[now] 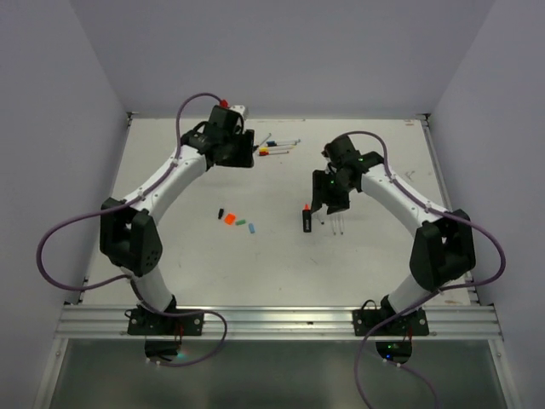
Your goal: Open the pen caps
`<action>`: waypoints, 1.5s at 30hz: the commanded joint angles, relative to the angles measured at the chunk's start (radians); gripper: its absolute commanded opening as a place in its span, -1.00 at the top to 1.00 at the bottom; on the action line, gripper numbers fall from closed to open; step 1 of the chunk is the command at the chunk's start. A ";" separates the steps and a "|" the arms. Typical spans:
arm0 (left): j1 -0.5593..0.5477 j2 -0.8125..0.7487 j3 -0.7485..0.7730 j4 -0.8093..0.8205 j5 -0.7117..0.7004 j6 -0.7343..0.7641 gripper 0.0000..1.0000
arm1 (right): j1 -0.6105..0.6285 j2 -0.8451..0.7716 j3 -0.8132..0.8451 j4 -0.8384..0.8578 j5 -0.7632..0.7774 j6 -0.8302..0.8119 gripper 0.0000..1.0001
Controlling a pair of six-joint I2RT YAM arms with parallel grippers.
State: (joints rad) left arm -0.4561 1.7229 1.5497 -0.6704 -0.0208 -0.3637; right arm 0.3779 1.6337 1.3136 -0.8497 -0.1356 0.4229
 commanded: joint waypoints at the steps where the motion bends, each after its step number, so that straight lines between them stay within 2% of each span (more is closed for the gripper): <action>1: 0.071 0.105 0.107 0.058 0.013 0.116 -0.22 | 0.088 -0.081 0.016 -0.066 -0.088 0.066 -0.10; 5: 0.100 0.202 0.205 0.165 0.076 0.218 -0.16 | 0.102 -0.158 -0.030 -0.066 -0.144 0.097 -0.09; 13: 0.115 0.401 0.294 0.408 0.151 0.430 -0.15 | 0.104 -0.202 -0.001 -0.143 -0.111 0.062 -0.09; 16: 0.122 0.503 0.375 0.413 0.127 0.457 -0.15 | 0.101 -0.227 -0.014 -0.144 -0.099 0.094 -0.08; 18: 0.128 0.544 0.435 0.402 0.114 0.462 -0.15 | 0.099 -0.250 -0.027 -0.124 -0.104 0.112 -0.08; 27: 0.158 0.661 0.487 0.466 0.193 0.444 -0.15 | 0.081 -0.227 0.007 -0.132 -0.107 0.093 -0.08; 45: 0.158 0.759 0.524 0.491 0.186 0.436 -0.12 | -0.008 -0.190 0.019 -0.130 -0.153 0.047 -0.08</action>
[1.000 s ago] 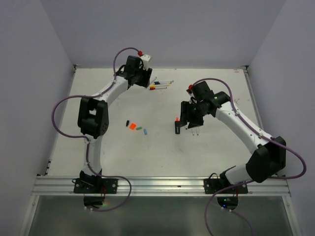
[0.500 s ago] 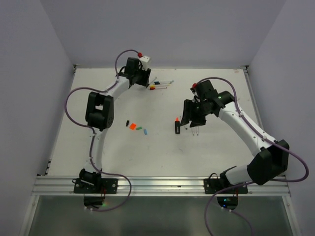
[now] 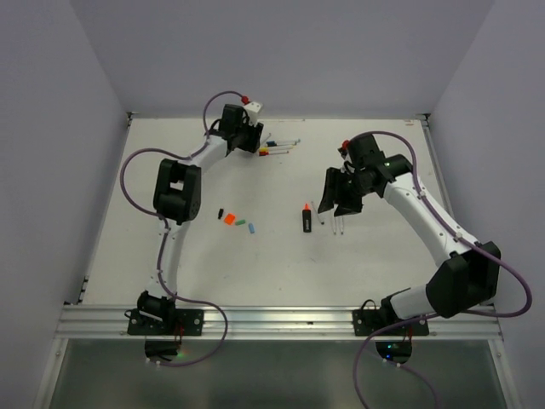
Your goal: Open the pen caps
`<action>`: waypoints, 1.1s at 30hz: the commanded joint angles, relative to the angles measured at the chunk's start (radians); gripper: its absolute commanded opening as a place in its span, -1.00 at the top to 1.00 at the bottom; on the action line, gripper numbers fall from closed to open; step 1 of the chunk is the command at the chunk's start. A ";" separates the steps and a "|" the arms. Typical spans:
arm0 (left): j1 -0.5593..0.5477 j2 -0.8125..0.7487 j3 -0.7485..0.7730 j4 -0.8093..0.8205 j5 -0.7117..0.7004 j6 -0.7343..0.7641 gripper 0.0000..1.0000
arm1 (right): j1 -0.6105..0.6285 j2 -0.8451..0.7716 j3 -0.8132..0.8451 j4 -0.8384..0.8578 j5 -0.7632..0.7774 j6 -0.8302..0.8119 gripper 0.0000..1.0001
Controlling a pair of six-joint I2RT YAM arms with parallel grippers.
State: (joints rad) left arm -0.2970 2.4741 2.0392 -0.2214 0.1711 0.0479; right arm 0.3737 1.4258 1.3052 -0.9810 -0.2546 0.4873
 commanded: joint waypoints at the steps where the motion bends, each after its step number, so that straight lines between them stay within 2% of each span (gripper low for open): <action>1: -0.001 0.009 0.027 0.042 -0.011 0.024 -0.11 | -0.004 0.019 0.029 0.001 -0.035 -0.018 -0.08; 11: -0.001 -0.009 -0.020 0.054 -0.062 0.020 0.01 | -0.005 0.038 0.026 0.031 -0.049 -0.006 -0.07; 19: -0.001 0.002 -0.024 0.051 -0.041 0.009 0.10 | -0.007 0.033 0.023 0.034 -0.045 -0.003 -0.07; 28: -0.001 0.008 -0.030 0.037 -0.033 -0.002 0.49 | -0.013 0.032 0.020 0.033 -0.035 -0.012 -0.07; 30: -0.001 0.006 -0.028 0.034 -0.051 -0.009 0.72 | -0.013 0.033 0.019 0.034 -0.041 -0.010 -0.07; 31: -0.001 0.003 -0.033 0.030 -0.103 -0.016 0.80 | -0.013 0.033 0.020 0.034 -0.046 -0.010 -0.07; 32: 0.001 -0.010 -0.037 0.030 -0.134 -0.022 1.00 | -0.013 0.033 0.023 0.036 -0.048 -0.009 -0.07; 33: 0.004 -0.023 -0.042 0.039 -0.166 -0.039 1.00 | -0.013 0.033 0.023 0.038 -0.049 -0.006 -0.07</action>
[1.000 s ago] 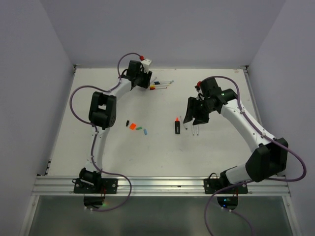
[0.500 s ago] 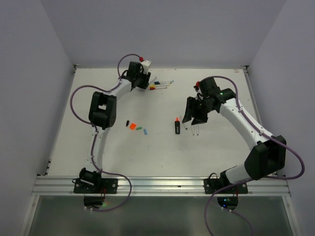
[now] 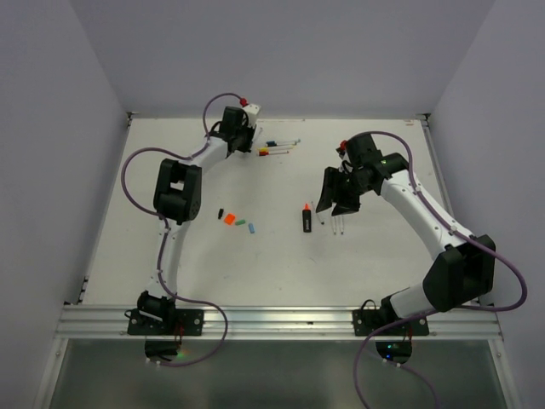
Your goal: Open the pen caps
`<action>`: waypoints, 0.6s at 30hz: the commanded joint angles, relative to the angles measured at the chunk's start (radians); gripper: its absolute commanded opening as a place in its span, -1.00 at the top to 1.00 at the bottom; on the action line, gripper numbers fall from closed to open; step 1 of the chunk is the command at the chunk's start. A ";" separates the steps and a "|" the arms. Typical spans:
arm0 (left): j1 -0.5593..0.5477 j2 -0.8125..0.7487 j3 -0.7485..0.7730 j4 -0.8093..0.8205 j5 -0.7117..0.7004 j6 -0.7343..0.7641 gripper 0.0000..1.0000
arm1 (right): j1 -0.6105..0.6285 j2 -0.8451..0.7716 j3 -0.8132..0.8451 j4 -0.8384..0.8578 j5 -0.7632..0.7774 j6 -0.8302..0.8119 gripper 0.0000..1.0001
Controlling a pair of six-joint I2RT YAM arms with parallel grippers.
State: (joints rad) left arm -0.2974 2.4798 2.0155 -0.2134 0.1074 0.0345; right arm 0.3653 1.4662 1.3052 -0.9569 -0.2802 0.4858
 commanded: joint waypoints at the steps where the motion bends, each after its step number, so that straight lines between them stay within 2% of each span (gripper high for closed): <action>1: 0.007 -0.042 -0.038 0.040 -0.188 -0.025 1.00 | -0.005 -0.007 0.026 0.015 -0.027 -0.003 -0.07; 5: 0.030 -0.165 -0.104 0.095 -0.276 -0.087 1.00 | -0.005 -0.004 0.040 0.026 -0.033 0.004 -0.07; 9: 0.047 -0.264 -0.112 0.071 -0.240 -0.134 1.00 | -0.006 -0.001 0.045 0.044 -0.036 0.010 -0.07; 12: 0.047 -0.347 -0.136 0.025 -0.122 -0.200 1.00 | -0.006 0.008 0.048 0.064 -0.053 0.011 -0.07; 14: 0.047 -0.421 -0.182 0.025 0.009 -0.287 1.00 | -0.008 0.017 0.057 0.073 -0.069 0.011 -0.07; 17: 0.044 -0.533 -0.355 0.094 0.196 -0.448 1.00 | -0.006 0.028 0.068 0.087 -0.100 0.013 -0.08; 18: 0.043 -0.557 -0.459 0.153 0.249 -0.488 1.00 | -0.008 0.035 0.074 0.089 -0.108 0.013 -0.08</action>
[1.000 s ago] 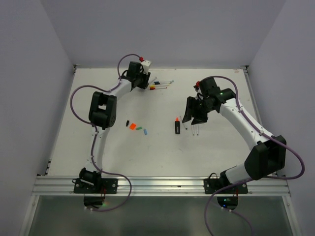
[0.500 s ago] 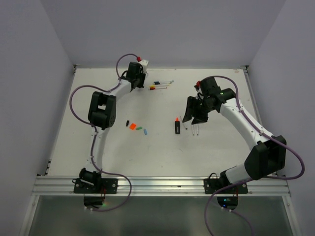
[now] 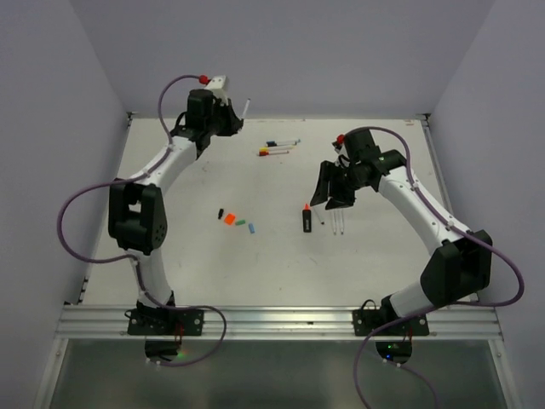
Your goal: Open the pen caps
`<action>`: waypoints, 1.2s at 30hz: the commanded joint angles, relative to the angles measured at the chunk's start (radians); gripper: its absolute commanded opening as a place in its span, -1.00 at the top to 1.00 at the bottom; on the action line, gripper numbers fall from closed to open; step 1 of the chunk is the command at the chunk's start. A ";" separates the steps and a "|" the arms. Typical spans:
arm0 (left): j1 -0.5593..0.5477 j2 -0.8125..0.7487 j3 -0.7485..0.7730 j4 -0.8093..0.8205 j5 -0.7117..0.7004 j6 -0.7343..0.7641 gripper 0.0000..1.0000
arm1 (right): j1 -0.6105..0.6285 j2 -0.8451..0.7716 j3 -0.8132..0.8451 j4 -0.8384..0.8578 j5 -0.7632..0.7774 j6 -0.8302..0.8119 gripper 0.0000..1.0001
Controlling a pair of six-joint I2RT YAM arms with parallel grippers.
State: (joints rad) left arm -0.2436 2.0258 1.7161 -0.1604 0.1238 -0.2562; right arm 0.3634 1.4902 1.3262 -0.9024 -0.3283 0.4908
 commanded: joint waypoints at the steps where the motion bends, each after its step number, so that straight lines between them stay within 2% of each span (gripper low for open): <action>1: -0.014 -0.127 -0.208 0.126 0.332 -0.236 1.00 | -0.006 0.015 0.065 0.033 -0.077 0.009 -0.08; 3: -0.037 -0.189 -0.344 0.223 0.422 -0.325 1.00 | -0.006 0.019 0.074 0.036 -0.097 0.011 -0.09; 4: -0.048 -0.211 -0.381 0.245 0.491 -0.342 1.00 | -0.006 0.021 0.074 0.043 -0.121 0.014 -0.11; 7: -0.130 -0.286 -0.484 0.274 0.572 -0.357 1.00 | -0.006 0.019 0.061 0.095 -0.135 0.038 -0.23; 10: -0.207 -0.364 -0.575 0.308 0.616 -0.367 1.00 | -0.006 0.015 0.044 0.163 -0.158 0.069 -0.25; 14: -0.249 -0.487 -0.688 0.328 0.576 -0.423 1.00 | -0.006 -0.007 0.010 0.255 -0.184 0.129 -0.24; 21: -0.252 -0.526 -0.697 0.309 0.583 -0.428 1.00 | 0.002 -0.007 -0.068 0.347 -0.219 0.192 -0.19; 36: -0.266 -0.498 -0.668 0.337 0.602 -0.453 1.00 | 0.003 0.013 -0.042 0.439 -0.186 0.270 -0.09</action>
State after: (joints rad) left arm -0.5056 1.5261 1.0168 0.1207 0.6884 -0.6910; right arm 0.3645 1.5028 1.2526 -0.5205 -0.5148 0.7303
